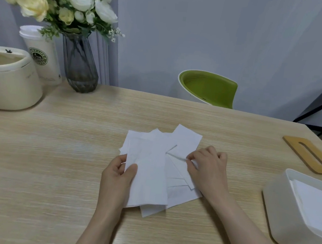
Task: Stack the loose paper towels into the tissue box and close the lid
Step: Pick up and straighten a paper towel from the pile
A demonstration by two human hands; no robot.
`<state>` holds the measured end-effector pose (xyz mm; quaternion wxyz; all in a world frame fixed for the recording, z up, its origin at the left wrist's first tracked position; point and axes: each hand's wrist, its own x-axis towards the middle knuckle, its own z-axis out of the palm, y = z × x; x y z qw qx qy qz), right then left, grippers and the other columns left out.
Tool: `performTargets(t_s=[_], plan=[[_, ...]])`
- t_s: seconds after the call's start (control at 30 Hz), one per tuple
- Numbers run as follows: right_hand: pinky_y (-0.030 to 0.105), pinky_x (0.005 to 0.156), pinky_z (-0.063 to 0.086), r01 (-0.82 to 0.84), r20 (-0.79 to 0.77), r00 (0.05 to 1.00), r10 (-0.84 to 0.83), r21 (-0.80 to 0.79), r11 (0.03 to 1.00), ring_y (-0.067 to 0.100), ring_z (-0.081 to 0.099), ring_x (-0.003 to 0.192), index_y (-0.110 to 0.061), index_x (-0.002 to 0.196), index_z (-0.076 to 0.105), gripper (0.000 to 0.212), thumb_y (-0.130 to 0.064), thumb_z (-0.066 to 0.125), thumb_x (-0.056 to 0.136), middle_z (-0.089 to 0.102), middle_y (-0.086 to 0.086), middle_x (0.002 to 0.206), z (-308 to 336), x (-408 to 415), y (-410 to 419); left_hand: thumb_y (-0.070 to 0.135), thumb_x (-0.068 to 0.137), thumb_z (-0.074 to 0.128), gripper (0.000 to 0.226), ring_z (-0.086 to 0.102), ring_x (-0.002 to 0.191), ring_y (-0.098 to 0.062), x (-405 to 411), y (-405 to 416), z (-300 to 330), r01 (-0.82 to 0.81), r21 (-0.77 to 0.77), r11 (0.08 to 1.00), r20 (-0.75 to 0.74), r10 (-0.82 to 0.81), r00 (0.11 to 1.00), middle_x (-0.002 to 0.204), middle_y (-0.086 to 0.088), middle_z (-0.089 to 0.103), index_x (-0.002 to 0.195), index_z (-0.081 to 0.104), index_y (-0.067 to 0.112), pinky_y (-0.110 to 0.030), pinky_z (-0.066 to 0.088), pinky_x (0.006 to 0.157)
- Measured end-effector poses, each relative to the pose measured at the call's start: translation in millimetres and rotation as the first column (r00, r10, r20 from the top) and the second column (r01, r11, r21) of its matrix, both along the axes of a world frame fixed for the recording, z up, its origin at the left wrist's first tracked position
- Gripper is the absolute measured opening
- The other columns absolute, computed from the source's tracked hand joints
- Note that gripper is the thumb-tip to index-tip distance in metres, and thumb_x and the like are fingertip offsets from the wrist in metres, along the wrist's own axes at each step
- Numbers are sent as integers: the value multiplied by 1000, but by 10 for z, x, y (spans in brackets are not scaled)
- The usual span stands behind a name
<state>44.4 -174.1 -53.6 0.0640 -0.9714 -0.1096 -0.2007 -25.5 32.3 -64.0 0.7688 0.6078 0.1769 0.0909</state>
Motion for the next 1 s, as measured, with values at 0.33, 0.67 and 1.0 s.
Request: performTargets(t_s=[0.33,0.67,1.0], plan=[[35,70,25,-80,-3,997,80,11,997,19,60,78,-24,69,64,20,-18,83,68,62,-14,72,23,-660,-214,2,92,59,19,71,71,-12,-23,8,-9,-8,-15,1000,6,9,1000,87,-1,77,103,65,16,-26,51,61],[32,72,29,-12,74,997,-13,337,941,7,46,86,-29,77,65,5,-28,60,79,58,-18,86,61,-1262,-514,0,92,58,20,69,67,-10,-89,-256,66,64,-13,998,45,-63,997,82,2,77,101,65,16,-21,52,56],[11,64,40,159,-174,982,-69,582,798,3,56,67,-37,74,68,33,-6,79,73,65,-16,77,16,-1698,-757,8,91,63,20,72,79,-15,-54,-391,-14,132,-28,991,-23,-133,991,91,2,77,103,67,24,-32,50,69]])
